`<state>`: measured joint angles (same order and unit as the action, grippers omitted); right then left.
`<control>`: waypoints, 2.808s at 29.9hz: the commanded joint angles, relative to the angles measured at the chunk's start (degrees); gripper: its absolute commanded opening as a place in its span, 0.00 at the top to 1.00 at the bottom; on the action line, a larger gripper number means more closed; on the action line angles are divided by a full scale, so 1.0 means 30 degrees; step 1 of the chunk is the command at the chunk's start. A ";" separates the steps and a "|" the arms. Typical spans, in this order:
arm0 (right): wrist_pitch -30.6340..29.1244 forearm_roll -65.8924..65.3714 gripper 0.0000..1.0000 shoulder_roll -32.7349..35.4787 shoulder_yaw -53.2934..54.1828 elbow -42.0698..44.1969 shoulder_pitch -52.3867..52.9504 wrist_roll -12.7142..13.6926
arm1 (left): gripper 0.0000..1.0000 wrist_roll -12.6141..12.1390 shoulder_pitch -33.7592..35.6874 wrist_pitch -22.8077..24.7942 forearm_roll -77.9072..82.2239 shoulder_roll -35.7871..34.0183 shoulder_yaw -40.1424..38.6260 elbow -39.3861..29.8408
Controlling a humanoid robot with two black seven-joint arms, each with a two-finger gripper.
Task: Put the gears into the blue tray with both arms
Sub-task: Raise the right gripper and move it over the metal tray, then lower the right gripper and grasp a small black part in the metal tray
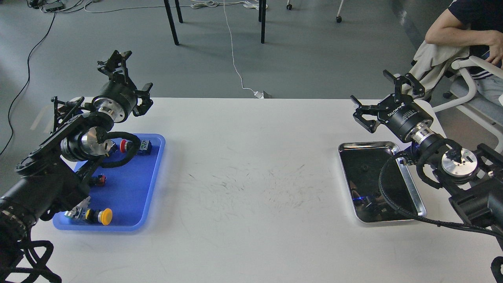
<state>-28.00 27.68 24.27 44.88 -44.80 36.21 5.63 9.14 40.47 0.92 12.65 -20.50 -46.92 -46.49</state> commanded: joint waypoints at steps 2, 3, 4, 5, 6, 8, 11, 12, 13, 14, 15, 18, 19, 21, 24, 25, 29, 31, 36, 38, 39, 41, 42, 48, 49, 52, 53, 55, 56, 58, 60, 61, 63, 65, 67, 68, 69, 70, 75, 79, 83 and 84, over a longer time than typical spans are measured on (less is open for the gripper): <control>0.0001 0.0001 0.00 0.0054 0.0010 -0.0007 0.0000 -0.0001 | 0.02 0.0088 -0.0014 -0.0014 0.0033 0.0094 0.0054 0.0028; 0.0001 0.0001 0.00 0.0054 0.0068 -0.0035 0.0000 -0.0001 | 0.02 0.0117 0.0015 -0.0014 0.0033 0.0094 0.0054 0.0086; 0.0001 0.0001 0.00 0.0054 0.0068 -0.0036 0.0029 -0.0001 | 0.02 0.0118 0.0015 0.0015 0.0033 0.0123 0.0025 0.0174; 0.0001 0.0001 0.00 0.0054 0.0068 -0.0094 0.0029 -0.0001 | 0.02 0.0118 0.0015 0.0015 0.0033 0.0123 -0.0005 0.0262; 0.0001 0.0030 0.00 0.0025 0.0068 -0.0094 0.0029 -0.0001 | 0.02 0.0118 0.0044 0.0015 0.0033 0.0123 0.0024 0.0320; 0.0001 0.0001 0.00 0.0025 0.0068 -0.0123 0.0029 -0.0001 | 0.02 0.0118 0.0103 0.0045 0.0033 0.0007 0.0024 0.0350; 0.0001 0.0001 0.00 0.0083 0.0010 -0.0153 0.0029 -0.0001 | 0.02 0.0118 0.0132 0.0161 0.0004 -0.0286 -0.0034 0.0350; 0.0001 0.0001 0.00 0.0083 0.0010 -0.0124 0.0029 -0.0001 | 0.02 0.0118 0.0132 0.0191 0.0004 -0.0432 -0.0034 0.0350; 0.0001 0.0001 0.00 0.0112 0.0010 -0.0124 0.0029 -0.0001 | 0.02 0.0089 0.0074 0.0249 0.0004 -0.0608 0.0024 0.0350; 0.0001 0.0001 0.00 0.0171 0.0010 -0.0124 0.0029 -0.0001 | 0.02 0.0088 0.0016 0.0279 0.0033 -0.0725 0.0024 0.0321; 0.0001 0.0001 0.00 0.0229 0.0010 -0.0124 0.0087 -0.0001 | 0.02 0.0117 -0.0014 0.0308 0.0004 -0.0813 0.0024 0.0263; 0.0001 0.0001 0.00 0.0230 -0.0077 -0.0094 0.0466 -0.0001 | 0.02 -0.0116 0.0015 0.0338 0.0033 -0.1106 0.0024 0.0262; 0.0001 0.0001 0.00 0.0230 -0.0165 -0.0152 0.0643 -0.0001 | 0.02 -0.0117 0.0015 0.0338 0.0004 -0.1194 0.0024 0.0262; 0.0001 -0.0144 0.00 0.0230 -0.0195 -0.0124 0.0820 -0.0001 | 0.02 -0.0117 0.0015 0.0338 0.0004 -0.1370 0.0024 0.0262; 0.0001 -0.0846 0.00 0.0142 -0.0254 0.0605 0.1462 0.0029 | 0.02 -0.0029 0.0015 0.0338 -0.0025 -0.1721 -0.0005 0.0087; 0.0001 -0.1051 0.00 0.0055 -0.0254 0.1102 0.1726 0.0087 | 0.02 0.0058 0.0015 0.0338 -0.0026 -0.1781 -0.0005 0.0058; 0.0001 -0.1200 0.00 0.0083 -0.0283 0.1634 0.1991 0.0233 | 0.02 -0.0086 0.0015 0.0425 -0.0026 -0.2014 -0.0210 0.0057; 0.0001 -0.1200 0.00 0.0171 -0.0836 0.1664 0.2342 0.0234 | 0.02 -0.0175 0.0044 0.1065 0.0004 -0.2540 0.0023 0.0057; 0.0001 -0.1200 0.00 0.0346 -0.2216 0.1488 0.2900 0.0263 | 0.02 -0.0146 0.0132 0.1482 0.0033 -0.2601 0.0024 0.0028; 0.0001 -0.1229 0.00 0.0871 -0.2333 0.1371 0.2900 0.0263 | 0.02 -0.0146 0.0132 0.1276 0.0033 -0.2572 0.0024 -0.0117; 0.0001 -0.1229 0.00 0.1222 -0.2450 0.1313 0.2929 0.0292 | 0.02 -0.0146 0.0132 0.1217 0.0033 -0.2601 0.0024 -0.0234; 0.0001 -0.1258 0.00 0.1925 -0.2976 0.1166 0.3104 0.0292 | 0.02 -0.0088 0.0103 0.1158 0.0033 -0.2631 0.0024 -0.0411; 0.0001 -0.1317 0.00 0.2364 -0.3443 0.1136 0.3338 0.0292 | 0.02 -0.0058 0.0103 0.1158 0.0033 -0.2631 0.0024 -0.0411; 0.0001 -0.3833 0.00 0.5410 -0.8710 -0.0648 0.7171 0.0292 | 0.02 0.0001 0.0044 0.1070 0.0033 -0.2397 0.0024 -0.0645; 0.0001 -0.4359 0.00 0.5850 -0.9997 -0.0941 0.7961 0.0292 | 0.02 0.0001 0.0044 0.0983 0.0033 -0.2309 0.0024 -0.0646; 0.0001 -0.6174 0.00 0.6177 -1.4097 -0.1324 1.0800 0.0321 | 0.02 0.0088 0.0015 0.0806 0.0033 -0.2250 0.0024 -0.0792; 0.0001 -0.6876 0.00 0.6177 -1.5358 -0.1441 1.1594 0.0380 | 0.02 0.0117 0.0015 0.0806 0.0033 -0.2250 0.0024 -0.0763; 0.0001 -0.8807 0.00 0.6148 -1.7791 -0.2316 1.3177 0.0672 | 0.02 0.0234 0.0015 0.0806 0.0033 -0.2308 0.0024 -0.0792; 0.0001 -0.9977 0.00 0.6119 -1.9021 -0.2814 1.3938 0.0876 | 0.02 0.0322 -0.0014 0.0806 0.0033 -0.2367 0.0024 -0.0792; 0.0001 -1.2465 0.00 0.5827 -2.1044 -0.3635 1.5141 0.1111 | 0.02 0.0439 -0.0014 0.0806 0.0033 -0.2425 0.0024 -0.0792; 0.0001 -1.5422 0.00 0.4923 -2.2920 -0.4193 1.6079 0.1142 | 0.02 0.0557 -0.0014 0.0806 0.0033 -0.2484 0.0024 -0.0763; 0.0001 -1.6511 0.00 0.4482 -2.3800 -0.4399 1.6490 0.1142 | 0.02 0.0615 -0.0014 0.0806 0.0033 -0.2513 0.0024 -0.0792; 0.0001 -1.8360 0.00 0.3778 -2.5821 -0.4460 1.7223 0.1142 | 0.02 0.0674 -0.0043 0.0806 0.0033 -0.2601 0.0054 -0.0792; 0.0001 -1.9418 0.00 0.3191 -2.7405 -0.4460 1.7548 0.1142 | 0.02 0.0674 -0.0043 0.0806 0.0033 -0.2776 0.0054 -0.0763; 0.0001 -1.9802 0.00 0.2839 -2.8316 -0.4460 1.7578 0.1142 | 0.02 0.0674 -0.0043 0.0806 0.0033 -0.2807 0.0024 -0.0763; 0.0001 -1.9948 0.00 0.2750 -2.8552 -0.4489 1.7520 0.1142 | 0.02 0.0674 -0.0043 0.0777 0.0033 -0.2778 0.0024 -0.0763; 0.0001 -2.0095 0.00 0.2633 -2.8671 -0.4489 1.7375 0.1142 | 0.02 0.0674 -0.0043 0.0777 0.0033 -0.2748 0.0024 -0.0792; 0.0001 -2.0183 0.00 0.2574 -2.8730 -0.4460 1.7257 0.1142 | 0.02 0.0674 -0.0043 0.0748 0.0033 -0.2748 0.0024 -0.0763; 0.0001 -2.0184 0.00 0.1988 -2.8760 -0.4313 1.6261 0.1142 | 0.02 0.0674 -0.0043 0.0718 0.0033 -0.2719 0.0054 -0.0792; 0.0001 -2.0185 0.00 0.1462 -2.8789 -0.4079 1.5792 0.1142 | 0.02 0.0674 -0.0072 0.0718 0.0033 -0.2719 0.0083 -0.0792; 0.0001 -2.0213 0.00 0.0846 -2.8848 -0.3933 1.5470 0.1142 | 0.02 0.0674 -0.0073 0.0718 0.0033 -0.2719 0.0054 -0.0792; 0.0001 -2.0243 0.00 0.0700 -2.8848 -0.3787 1.5440 0.1142 | 0.02 0.0674 -0.0073 0.0718 0.0033 -0.2719 0.0054 -0.0763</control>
<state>-27.99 -32.92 27.56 -41.57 -56.87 83.06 9.05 11.16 40.26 3.08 12.75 -28.65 -46.68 -48.85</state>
